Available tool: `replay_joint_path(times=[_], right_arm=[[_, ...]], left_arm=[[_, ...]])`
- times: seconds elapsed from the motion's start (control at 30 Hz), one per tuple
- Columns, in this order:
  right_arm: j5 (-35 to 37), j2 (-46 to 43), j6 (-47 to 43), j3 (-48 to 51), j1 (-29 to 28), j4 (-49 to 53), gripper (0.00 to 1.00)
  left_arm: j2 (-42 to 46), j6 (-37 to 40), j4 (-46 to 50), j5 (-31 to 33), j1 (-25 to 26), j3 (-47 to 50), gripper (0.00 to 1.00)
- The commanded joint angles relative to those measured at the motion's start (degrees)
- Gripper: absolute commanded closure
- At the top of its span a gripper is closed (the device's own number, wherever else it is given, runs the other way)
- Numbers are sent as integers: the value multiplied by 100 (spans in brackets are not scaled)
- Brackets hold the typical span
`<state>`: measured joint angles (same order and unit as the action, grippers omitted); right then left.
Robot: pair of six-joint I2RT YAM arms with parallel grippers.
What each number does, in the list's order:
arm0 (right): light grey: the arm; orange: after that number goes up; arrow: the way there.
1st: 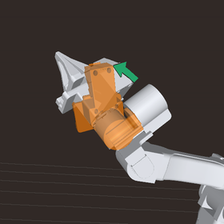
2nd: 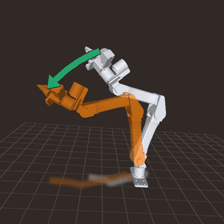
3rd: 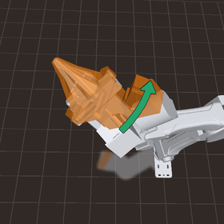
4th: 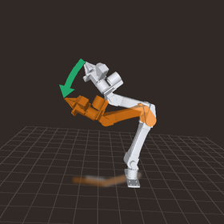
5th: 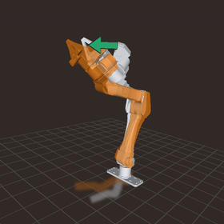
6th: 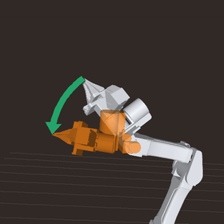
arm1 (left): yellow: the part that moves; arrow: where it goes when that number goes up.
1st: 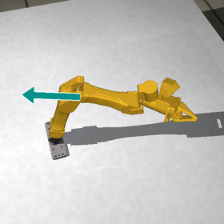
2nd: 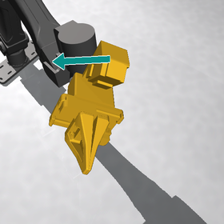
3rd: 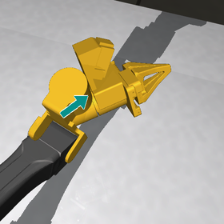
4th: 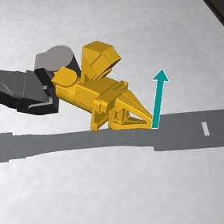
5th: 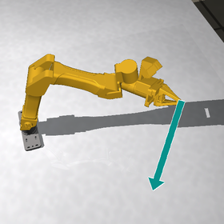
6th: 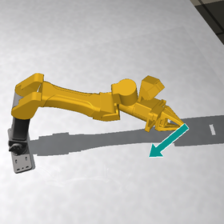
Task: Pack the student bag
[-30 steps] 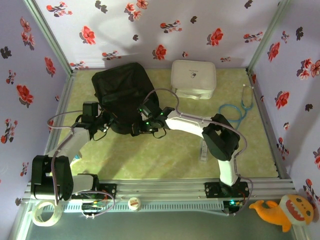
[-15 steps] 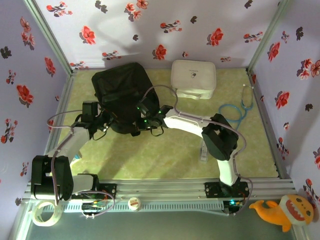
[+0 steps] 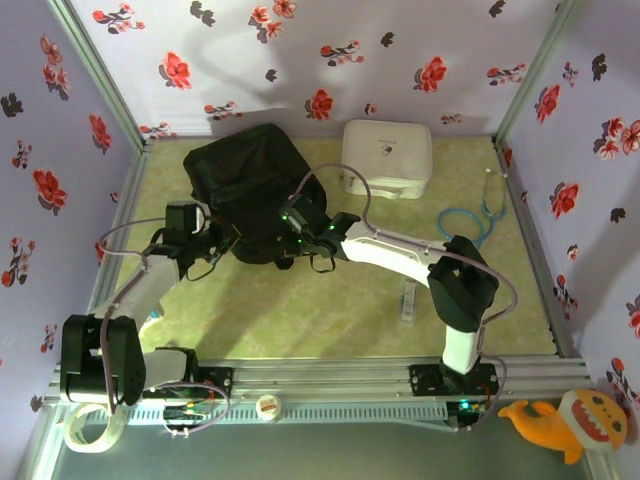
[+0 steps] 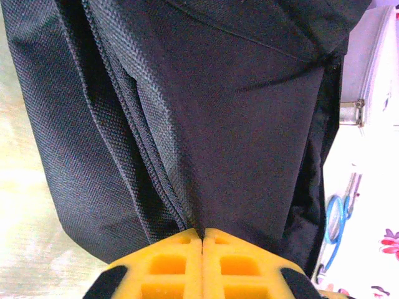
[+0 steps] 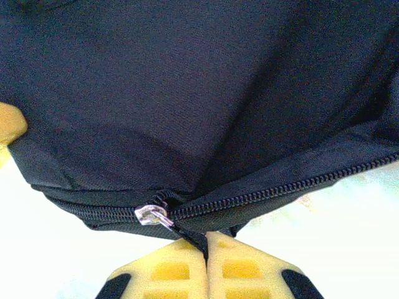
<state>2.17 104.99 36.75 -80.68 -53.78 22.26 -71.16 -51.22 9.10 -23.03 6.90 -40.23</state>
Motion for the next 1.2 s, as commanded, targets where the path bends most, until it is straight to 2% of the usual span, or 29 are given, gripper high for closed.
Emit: replay_joint_path(times=[0.0,0.07,0.17,0.43,0.6,0.67,0.73,0.83,1.0,1.1,1.17], right_arm=[[-185,-310,-719,-63,24,7,100],[-429,-325,-1182,-244,-177,6,100],[-372,-282,-1491,-547,-462,209,100],[142,-821,-1638,36,-704,-387,100],[477,-638,-1282,346,-614,-171,100],[380,-556,-1047,558,-521,-234,100],[165,-502,-855,699,-417,-321,100],[-261,-528,-696,855,-286,-614,100],[-667,-550,-583,946,-141,-879,100],[-868,-623,-496,1067,-3,-1057,100],[-1002,-693,-477,1166,73,-1182,100]], left_arm=[[173,489,416,596,-171,-281,100],[155,525,440,537,-163,-308,100],[64,417,290,476,-145,-288,100],[-111,162,48,400,-119,-250,100],[-17,298,209,396,-118,-270,100],[92,529,447,400,-117,-363,89],[263,916,780,396,-111,-493,69],[482,1776,1328,282,-44,-783,47],[544,3336,2097,298,486,-1368,34],[163,4104,2581,306,751,-1750,33],[-134,4846,2871,253,920,-1894,37]])
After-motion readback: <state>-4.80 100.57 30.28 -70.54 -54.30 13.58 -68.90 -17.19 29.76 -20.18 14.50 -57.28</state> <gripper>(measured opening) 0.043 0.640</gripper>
